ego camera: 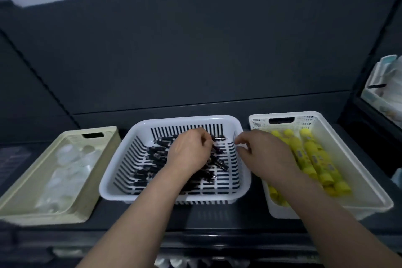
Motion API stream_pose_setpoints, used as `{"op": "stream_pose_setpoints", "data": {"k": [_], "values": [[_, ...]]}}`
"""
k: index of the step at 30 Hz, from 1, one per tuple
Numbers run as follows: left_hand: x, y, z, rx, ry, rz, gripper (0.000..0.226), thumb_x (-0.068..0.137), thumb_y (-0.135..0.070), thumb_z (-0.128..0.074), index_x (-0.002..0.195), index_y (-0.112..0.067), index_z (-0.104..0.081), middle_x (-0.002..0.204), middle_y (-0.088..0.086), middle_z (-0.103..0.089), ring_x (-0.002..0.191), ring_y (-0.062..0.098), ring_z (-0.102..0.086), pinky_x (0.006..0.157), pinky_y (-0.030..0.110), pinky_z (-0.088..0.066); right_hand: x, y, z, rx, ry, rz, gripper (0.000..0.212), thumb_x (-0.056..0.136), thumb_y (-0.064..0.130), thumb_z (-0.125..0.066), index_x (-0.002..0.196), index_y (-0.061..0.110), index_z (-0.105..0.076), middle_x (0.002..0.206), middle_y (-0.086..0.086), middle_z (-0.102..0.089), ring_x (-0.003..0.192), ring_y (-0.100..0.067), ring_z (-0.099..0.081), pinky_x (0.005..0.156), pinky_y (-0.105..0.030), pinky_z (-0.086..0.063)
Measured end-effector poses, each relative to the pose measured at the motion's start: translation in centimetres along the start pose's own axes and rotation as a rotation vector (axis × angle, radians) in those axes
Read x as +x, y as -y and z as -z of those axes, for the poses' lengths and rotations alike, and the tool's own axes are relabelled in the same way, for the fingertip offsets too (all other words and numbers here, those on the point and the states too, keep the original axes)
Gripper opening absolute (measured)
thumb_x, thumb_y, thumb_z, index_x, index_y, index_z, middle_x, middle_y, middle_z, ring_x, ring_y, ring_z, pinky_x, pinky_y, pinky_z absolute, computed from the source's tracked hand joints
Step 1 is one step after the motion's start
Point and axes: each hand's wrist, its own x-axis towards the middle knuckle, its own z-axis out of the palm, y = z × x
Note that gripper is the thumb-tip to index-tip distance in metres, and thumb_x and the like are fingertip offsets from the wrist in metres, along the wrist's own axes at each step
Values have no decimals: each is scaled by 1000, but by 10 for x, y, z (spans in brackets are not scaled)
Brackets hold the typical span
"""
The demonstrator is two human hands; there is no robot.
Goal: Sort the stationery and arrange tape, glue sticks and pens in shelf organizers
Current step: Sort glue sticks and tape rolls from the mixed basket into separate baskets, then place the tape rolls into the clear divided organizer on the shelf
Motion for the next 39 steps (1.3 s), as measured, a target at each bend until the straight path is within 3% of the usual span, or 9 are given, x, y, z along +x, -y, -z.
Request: {"op": "stream_pose_setpoints", "data": {"k": [6, 12, 20, 22, 24, 29, 33, 36, 39], "values": [[-19, 78, 37, -1, -85, 165, 12, 92, -32, -55, 98, -28, -64, 89, -3, -68, 86, 19, -63, 72, 31, -51, 8, 60, -25, 10, 44, 154, 15, 90, 34, -54, 100, 36, -65, 102, 14, -63, 96, -11, -58, 66, -25, -42], [-37, 153, 77, 23, -124, 258, 11, 89, -34, -55, 94, -31, -64, 95, -4, -69, 94, 19, -62, 71, 30, -47, 9, 128, -51, -147, -16, 272, 19, 90, 31, -51, 103, 31, -65, 102, 8, -65, 99, -17, -56, 78, -31, -44], [-57, 302, 142, 141, -206, 308, 31, 92, -32, -51, 121, -24, -59, 117, -3, -64, 115, 21, -50, 77, 31, -46, 6, 266, -112, -92, 57, 294, 23, 91, 29, -46, 105, 31, -64, 104, 8, -64, 98, -16, -56, 70, -28, -43], [-57, 332, 152, 192, -223, 303, 35, 93, -29, -51, 126, -21, -55, 121, 2, -60, 119, 24, -43, 76, 33, -42, 7, 293, -127, -65, 50, 272, 23, 92, 29, -47, 108, 28, -63, 102, 6, -63, 97, -16, -55, 65, -28, -43], [-56, 357, 156, 209, -198, 301, 37, 95, -28, -47, 131, -17, -50, 125, 6, -56, 118, 27, -42, 78, 36, -42, 8, 316, -142, 10, 75, 214, 28, 92, 26, -49, 118, 25, -59, 108, 2, -62, 101, -17, -55, 71, -29, -46], [-54, 401, 151, -19, -42, 317, 35, 102, -31, -33, 128, -12, -47, 116, 13, -61, 108, 33, -54, 83, 39, -46, 12, 348, -174, -45, 174, 59, 53, 99, 28, -38, 144, 5, -23, 136, -12, -44, 106, -25, -57, 77, -31, -46], [-55, 408, 148, -132, -19, 298, 36, 101, -35, -31, 122, -13, -51, 103, 11, -64, 97, 32, -59, 83, 43, -50, 18, 358, -187, 16, 205, -91, 65, 100, 28, -36, 149, 1, -3, 152, -17, -22, 106, -30, -57, 76, -33, -45], [-56, 409, 147, -175, -3, 282, 37, 101, -35, -33, 133, -19, -44, 104, 8, -65, 97, 30, -59, 83, 43, -50, 20, 357, -194, 66, 211, -164, 67, 100, 31, -36, 148, 0, -1, 136, -21, -43, 100, -31, -58, 70, -31, -42], [-56, 410, 147, -224, 34, 295, 44, 100, -37, -35, 142, -25, -34, 112, 7, -64, 102, 29, -59, 87, 42, -49, 20, 354, -196, 94, 233, -189, 68, 99, 36, -37, 148, 5, -2, 126, -19, -52, 100, -32, -58, 76, -36, -47]]}}
